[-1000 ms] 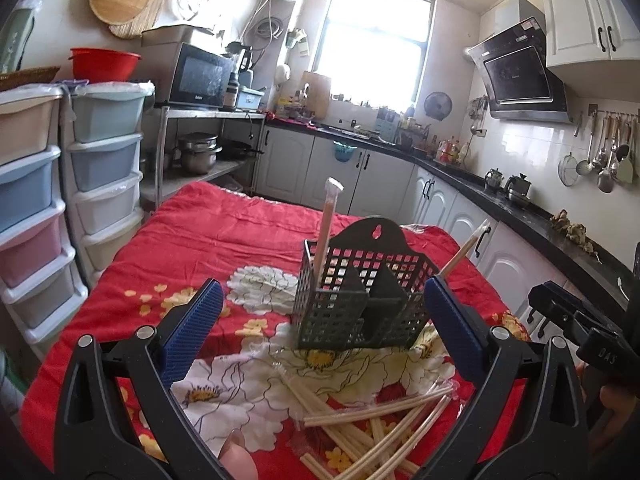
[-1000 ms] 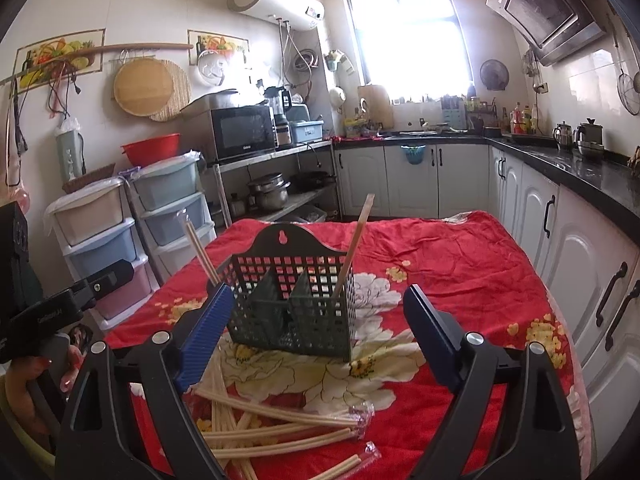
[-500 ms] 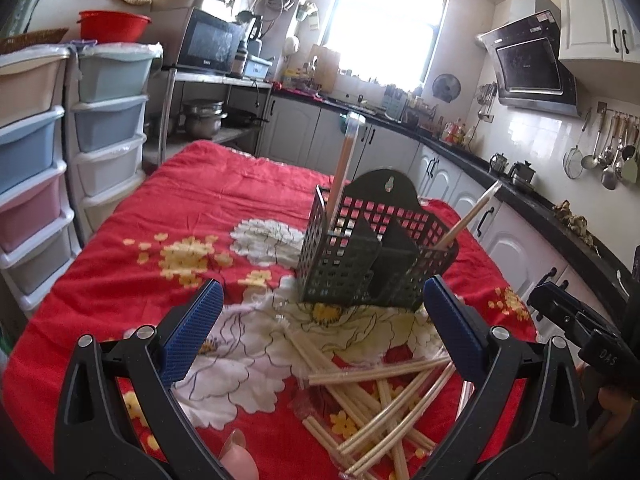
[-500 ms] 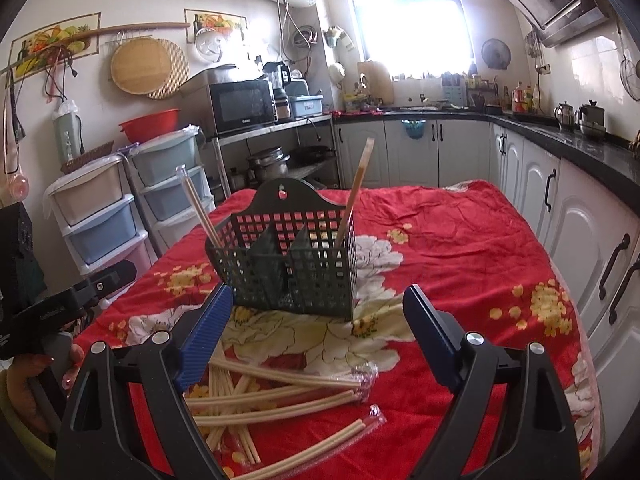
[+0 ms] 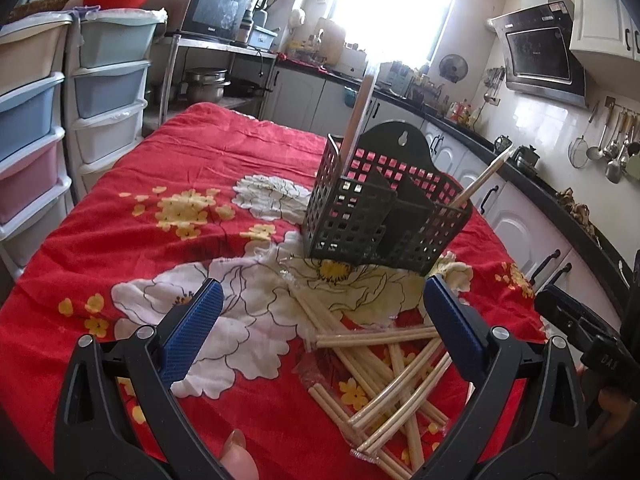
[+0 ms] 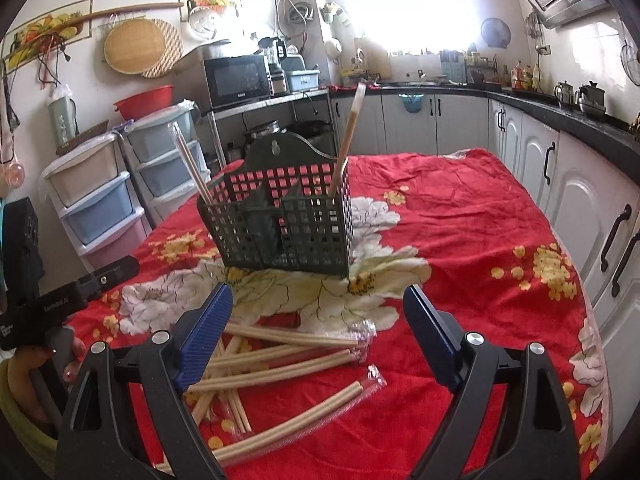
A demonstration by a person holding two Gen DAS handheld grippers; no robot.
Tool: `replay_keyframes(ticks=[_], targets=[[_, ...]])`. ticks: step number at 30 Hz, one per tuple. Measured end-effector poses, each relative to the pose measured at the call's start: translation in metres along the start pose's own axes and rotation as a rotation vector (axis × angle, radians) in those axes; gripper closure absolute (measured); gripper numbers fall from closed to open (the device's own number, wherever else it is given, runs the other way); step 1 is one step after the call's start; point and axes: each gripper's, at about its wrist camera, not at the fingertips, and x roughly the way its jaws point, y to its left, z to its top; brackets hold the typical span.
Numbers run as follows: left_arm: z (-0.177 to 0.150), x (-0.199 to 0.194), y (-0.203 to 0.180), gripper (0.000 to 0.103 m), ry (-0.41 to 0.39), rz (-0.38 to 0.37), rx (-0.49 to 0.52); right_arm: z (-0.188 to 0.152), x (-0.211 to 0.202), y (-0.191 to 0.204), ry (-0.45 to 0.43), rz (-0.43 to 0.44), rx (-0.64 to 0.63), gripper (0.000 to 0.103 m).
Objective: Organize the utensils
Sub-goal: 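Close the right tool on a chopstick while the left tool grasps another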
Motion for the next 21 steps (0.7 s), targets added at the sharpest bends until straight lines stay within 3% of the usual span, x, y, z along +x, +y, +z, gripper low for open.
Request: replay_keyframes(ticks=[9,16,21], targets=[[-0.013,0.015,0.001,0.011,0.074,-0.016,-0.014,-0.025,0.017,-0.005,0.118,-0.015,0.027,0.019],[-0.024,0.030,0.006,0.011,0.161,-0.074,-0.055,-0.041,0.031,-0.014,0.212,-0.021,0.072,0.023],[-0.030,0.043,0.009,0.025,0.210,-0.133,-0.097,-0.050,0.047,-0.023,0.296,0.006,0.147,0.034]])
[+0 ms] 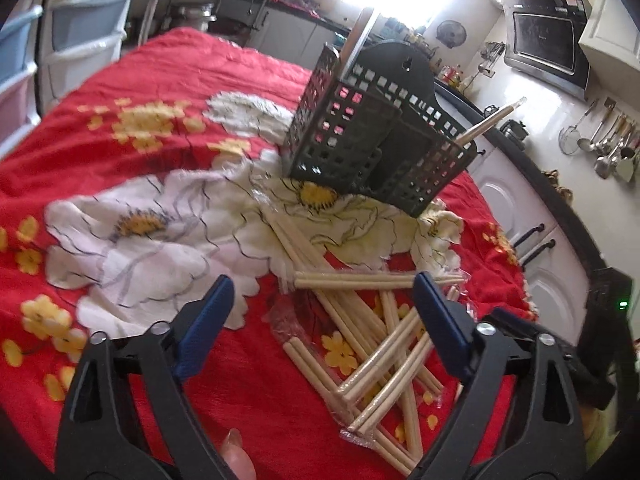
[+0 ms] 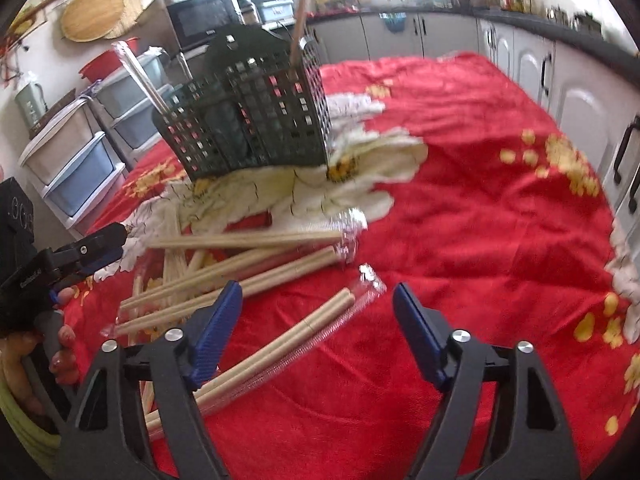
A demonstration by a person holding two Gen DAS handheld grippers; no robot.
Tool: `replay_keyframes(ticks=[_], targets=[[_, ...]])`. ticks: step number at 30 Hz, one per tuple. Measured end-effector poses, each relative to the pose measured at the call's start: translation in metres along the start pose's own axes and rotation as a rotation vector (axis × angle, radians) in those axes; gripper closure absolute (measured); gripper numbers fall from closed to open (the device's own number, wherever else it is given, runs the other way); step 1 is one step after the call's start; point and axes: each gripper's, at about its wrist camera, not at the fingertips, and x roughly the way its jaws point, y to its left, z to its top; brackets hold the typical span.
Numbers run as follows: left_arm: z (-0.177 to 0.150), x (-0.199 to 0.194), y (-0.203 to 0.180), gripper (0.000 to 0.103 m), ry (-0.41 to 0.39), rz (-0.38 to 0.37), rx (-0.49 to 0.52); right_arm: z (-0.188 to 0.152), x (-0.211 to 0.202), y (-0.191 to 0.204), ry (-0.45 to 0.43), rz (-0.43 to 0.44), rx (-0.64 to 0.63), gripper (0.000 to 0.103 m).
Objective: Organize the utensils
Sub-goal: 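Close the right tool on a chopstick while the left tool grasps another, then lift both held chopsticks upright and carry them over the mesh caddy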
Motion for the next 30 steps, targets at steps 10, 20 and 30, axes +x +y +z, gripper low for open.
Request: replay_keyframes(ticks=[10,20,30], targets=[[0.000,0.024,0.024,0.045,0.071,-0.119,-0.195,-0.002,0.012,-0.009,0.033,0.014,0.104,0.062],[0.004,0.035,0.037,0.081,0.094,-0.167,-0.285,0.002,0.016,-0.025,0.039,0.054,0.189,0.086],[0.005,0.030,0.046,0.094,0.083,-0.211,-0.314,0.005,0.011,-0.042,0.022,0.154,0.301,0.094]])
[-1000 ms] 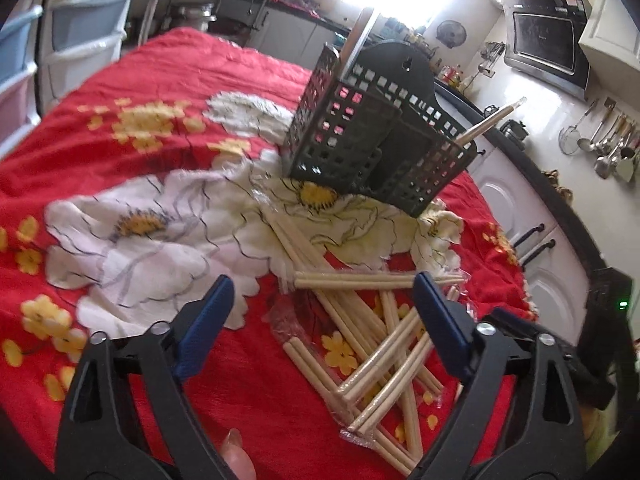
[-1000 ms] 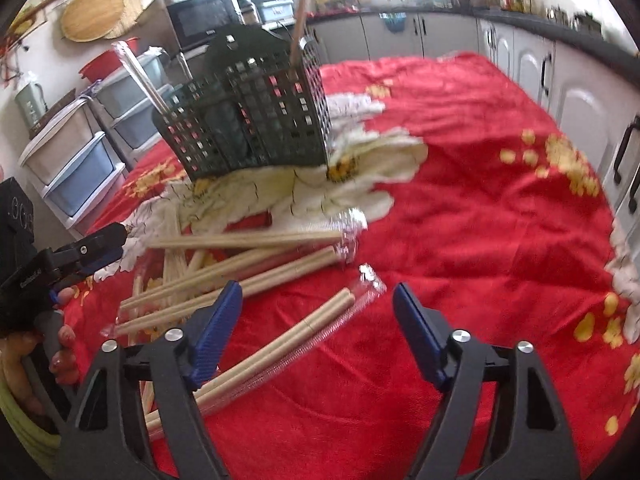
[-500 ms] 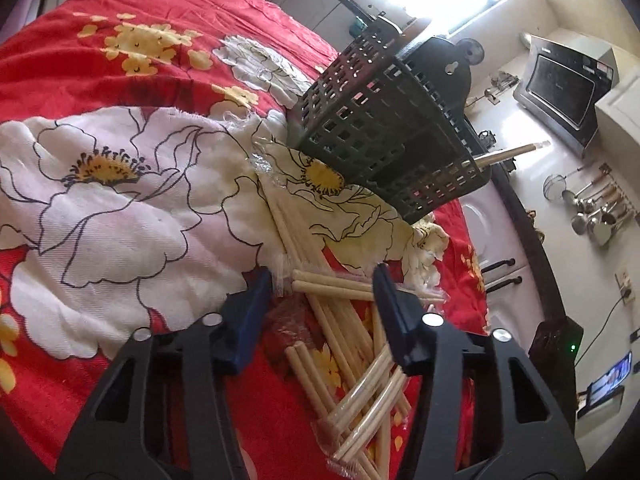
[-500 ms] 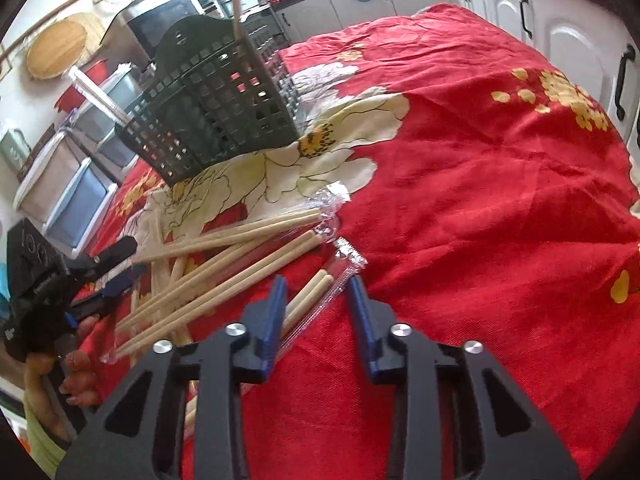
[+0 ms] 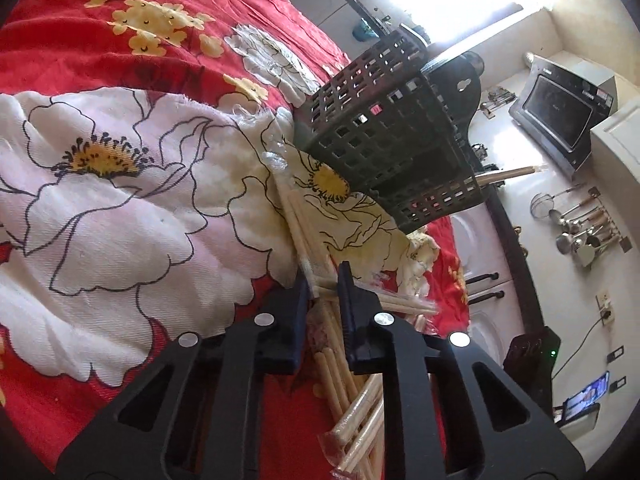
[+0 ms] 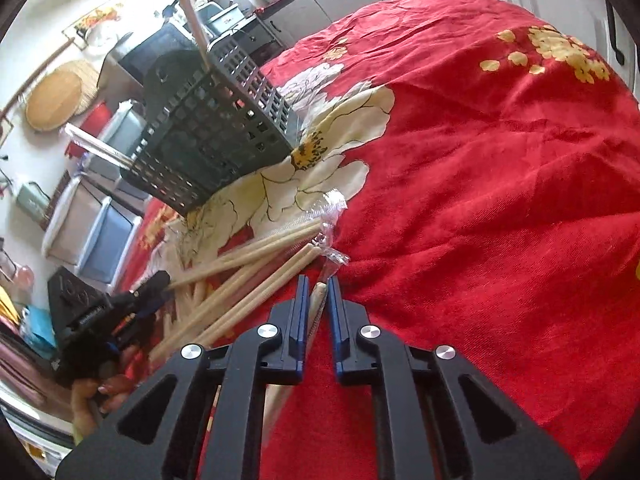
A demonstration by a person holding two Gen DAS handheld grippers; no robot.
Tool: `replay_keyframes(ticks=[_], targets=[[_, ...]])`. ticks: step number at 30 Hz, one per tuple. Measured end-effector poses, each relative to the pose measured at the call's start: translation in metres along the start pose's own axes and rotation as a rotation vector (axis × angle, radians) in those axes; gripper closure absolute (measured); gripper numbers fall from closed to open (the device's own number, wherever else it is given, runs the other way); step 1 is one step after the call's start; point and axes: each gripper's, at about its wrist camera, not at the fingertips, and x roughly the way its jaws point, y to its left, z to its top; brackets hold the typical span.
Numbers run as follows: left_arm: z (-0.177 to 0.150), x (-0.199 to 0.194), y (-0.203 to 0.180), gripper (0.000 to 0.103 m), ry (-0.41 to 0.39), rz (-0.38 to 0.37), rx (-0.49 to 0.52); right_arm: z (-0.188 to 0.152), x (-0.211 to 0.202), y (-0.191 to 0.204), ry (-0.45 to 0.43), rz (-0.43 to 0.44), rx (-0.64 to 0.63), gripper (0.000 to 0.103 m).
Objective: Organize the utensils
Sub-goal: 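Lift both held chopsticks upright and carry them over the mesh caddy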
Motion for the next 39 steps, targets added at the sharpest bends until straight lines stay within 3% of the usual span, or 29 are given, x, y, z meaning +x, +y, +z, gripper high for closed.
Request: replay_keyframes(ticks=[9,23,39], targets=[[0.004,-0.021,-0.014,0.096,-0.058,-0.024,0.053,0.008,-0.022,0.009,-0.077,0.014,-0.038,0.095],[0.011,-0.072,-0.067,0.100,-0.215,-0.042,0.220,0.032,-0.061,0.058,-0.221,0.055,-0.221,0.097],[0.022,-0.093,-0.123,0.100,-0.280,-0.064,0.378,0.051,-0.094,0.114,-0.365,0.083,-0.409,0.097]])
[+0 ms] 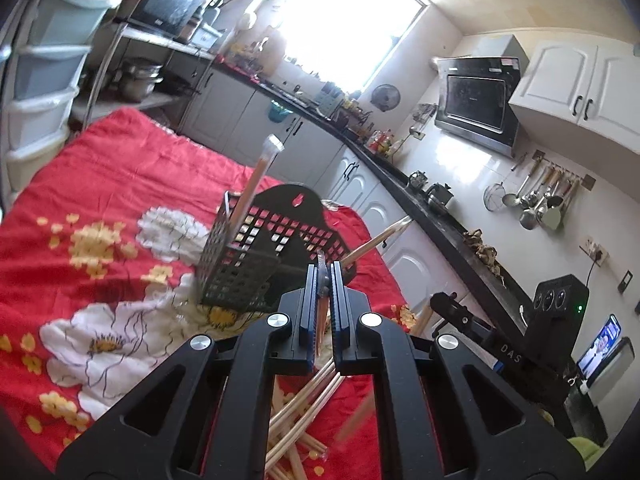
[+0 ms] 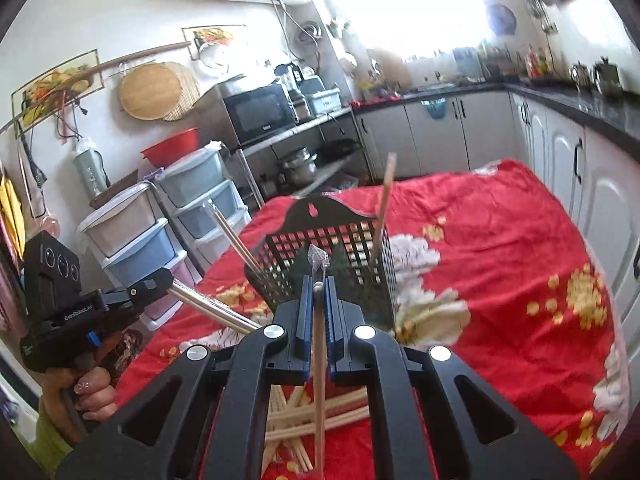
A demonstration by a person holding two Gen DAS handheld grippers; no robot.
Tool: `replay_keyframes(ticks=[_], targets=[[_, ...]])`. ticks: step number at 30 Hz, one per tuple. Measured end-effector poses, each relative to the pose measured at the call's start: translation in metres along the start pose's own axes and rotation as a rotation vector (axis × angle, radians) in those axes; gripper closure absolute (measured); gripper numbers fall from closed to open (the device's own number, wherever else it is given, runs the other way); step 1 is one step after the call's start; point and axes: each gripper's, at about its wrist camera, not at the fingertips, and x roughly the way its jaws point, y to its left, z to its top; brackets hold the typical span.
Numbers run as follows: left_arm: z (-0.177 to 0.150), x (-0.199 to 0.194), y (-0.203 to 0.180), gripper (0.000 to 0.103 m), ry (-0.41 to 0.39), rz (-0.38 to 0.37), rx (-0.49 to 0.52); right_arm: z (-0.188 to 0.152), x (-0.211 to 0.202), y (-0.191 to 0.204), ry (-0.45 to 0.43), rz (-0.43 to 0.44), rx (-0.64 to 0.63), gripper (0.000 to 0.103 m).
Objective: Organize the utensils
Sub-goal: 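Lift both held chopsticks upright and carry them over the mesh caddy, then lower the right tool's chopstick into the caddy and open while the left tool releases its own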
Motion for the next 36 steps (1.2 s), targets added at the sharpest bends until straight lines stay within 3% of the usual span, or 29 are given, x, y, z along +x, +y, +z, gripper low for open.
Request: replay_keyframes(ticks=[20,36], targets=[[0.059,-0.032,-0.038,0.100,-0.174,0.016,0.125,0.066,-0.017,0.025,-0.195,0.012,-0.100,0.097],[0.097,-0.032,-0.057,0.100,-0.282,0.051,0.149,0.121,-0.021,0.039,-0.347,-0.012,-0.176,0.097]])
